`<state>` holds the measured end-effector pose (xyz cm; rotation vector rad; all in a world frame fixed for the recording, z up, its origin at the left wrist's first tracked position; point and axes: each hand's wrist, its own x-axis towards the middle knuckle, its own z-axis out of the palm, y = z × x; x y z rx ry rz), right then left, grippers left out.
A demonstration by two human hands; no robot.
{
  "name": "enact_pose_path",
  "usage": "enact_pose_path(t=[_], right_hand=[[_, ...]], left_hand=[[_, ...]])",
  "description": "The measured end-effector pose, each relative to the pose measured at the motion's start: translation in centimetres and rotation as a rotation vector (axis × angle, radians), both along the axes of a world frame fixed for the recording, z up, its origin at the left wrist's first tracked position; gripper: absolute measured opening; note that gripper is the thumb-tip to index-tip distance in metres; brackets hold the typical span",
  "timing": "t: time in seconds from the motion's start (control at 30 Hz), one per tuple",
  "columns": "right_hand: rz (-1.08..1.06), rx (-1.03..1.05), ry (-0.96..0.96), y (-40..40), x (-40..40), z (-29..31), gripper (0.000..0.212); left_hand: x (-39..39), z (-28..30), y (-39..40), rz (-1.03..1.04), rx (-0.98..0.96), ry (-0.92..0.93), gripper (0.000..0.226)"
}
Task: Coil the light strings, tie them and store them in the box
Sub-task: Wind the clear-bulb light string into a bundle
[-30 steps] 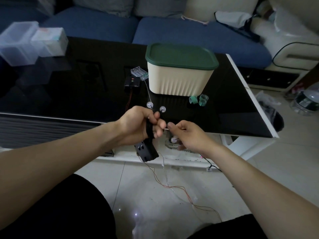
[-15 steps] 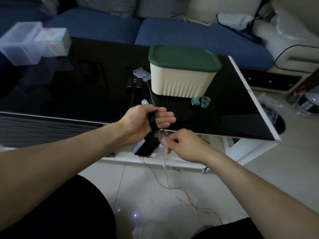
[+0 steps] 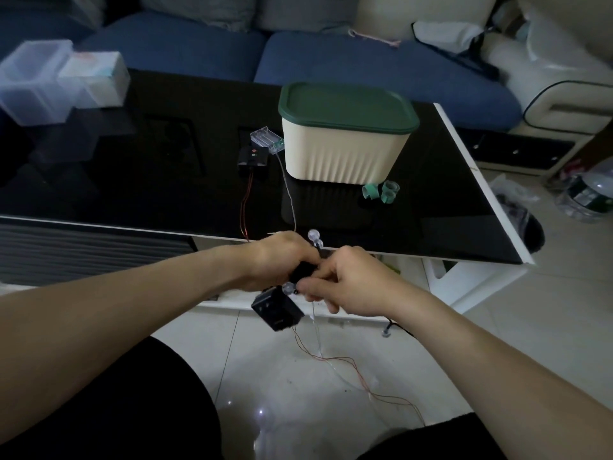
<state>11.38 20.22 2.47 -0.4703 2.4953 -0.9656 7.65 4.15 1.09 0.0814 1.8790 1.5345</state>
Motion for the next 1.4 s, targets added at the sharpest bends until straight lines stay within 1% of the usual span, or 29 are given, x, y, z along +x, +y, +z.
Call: enact_pose_path(t=[0.07, 0.13, 0.23, 0.3, 0.37, 0.4, 0.5, 0.53, 0.6, 0.67, 0.77, 0.83, 0.93, 1.0, 1.07, 1.17, 1.23, 1.27, 1.33, 1.4], right_hand=[[-0.011, -0.027, -0.048, -0.1, 0.2, 0.1, 0.03], [-0.021, -0.043, -0.056, -0.1, 0.1, 0.3, 0.032], [-0.035, -0.097, -0.115, 0.1, 0.0, 0.8, 0.027], [-0.029, -0.126, -0.192, 0.3, -0.1, 1.1, 0.025], [-0.015, -0.115, -0.263, 0.4, 0.0, 1.4, 0.023], [-0.01, -0.112, -0.303, 0.5, 0.0, 1.5, 0.024], [0.003, -0.109, -0.41, 0.9, -0.2, 1.2, 0.036], [-0.002, -0.088, -0.431, 1.2, -0.2, 1.1, 0.035], [-0.013, 0.008, -0.475, 2.2, -0.4, 0.9, 0.023], [0.019, 0.07, -0.541, 3.7, -0.6, 0.9, 0.017], [0.056, 0.06, -0.596, 5.4, -0.8, 0.9, 0.018], [0.008, 0.009, -0.562, 5.8, -1.0, 0.6, 0.018], [-0.043, -0.019, -0.428, 5.7, -1.1, 0.3, 0.018], [-0.052, -0.03, -0.365, 5.5, -1.1, 0.3, 0.017], [-0.061, -0.034, -0.338, 5.3, -1.0, 0.2, 0.017], [-0.059, -0.037, -0.298, 4.6, -0.9, 0.0, 0.018], [-0.051, -0.104, -0.259, 4.0, -0.9, 0.0, 0.019], [-0.046, -0.129, -0.225, 3.7, -0.9, 0.1, 0.02], [-0.034, -0.1, -0.139, 3.3, -1.1, 0.2, 0.022], [-0.05, -0.085, -0.099, 3.0, -1.2, 0.2, 0.022]], left_hand=[[0.1, -0.1, 0.0, -0.108, -0.05, -0.029, 0.022], [0.4, 0.2, 0.0, -0.197, -0.099, -0.046, 0.033], [1.0, 1.2, 0.3, -0.318, -0.057, -0.059, 0.046], [1.0, 1.2, 0.2, -0.329, -0.05, -0.025, 0.047], [0.7, 0.9, 0.0, -0.316, -0.095, 0.015, 0.046], [0.6, 0.8, -0.1, -0.346, -0.113, 0.025, 0.048], [0.3, 0.9, -0.4, -0.478, -0.151, -0.002, 0.058], [0.3, 1.0, -0.3, -0.492, -0.185, -0.02, 0.058], [0.2, 1.0, -0.2, -0.485, -0.264, -0.05, 0.064], [0.1, 0.8, -0.5, -0.437, -0.314, -0.044, 0.061], [-0.5, 0.8, -1.3, -0.35, -0.242, -0.05, 0.047], [-0.7, 0.8, -1.5, -0.338, -0.206, -0.046, 0.044], [-0.6, 0.7, -1.9, -0.41, -0.189, -0.046, 0.043], [-0.3, 0.7, -2.1, -0.455, -0.143, -0.09, 0.039], [-0.2, 0.7, -2.0, -0.46, -0.1, -0.14, 0.035], [0.0, 0.3, -1.5, -0.452, -0.047, -0.133, 0.029], [0.1, 0.2, -1.2, -0.456, -0.004, -0.128, 0.023], [0.2, 0.3, -1.1, -0.456, 0.003, -0.12, 0.023], [0.3, 0.4, -1.1, -0.443, 0.007, -0.096, 0.026], [0.1, 0.4, -1.3, -0.405, 0.011, -0.106, 0.028]])
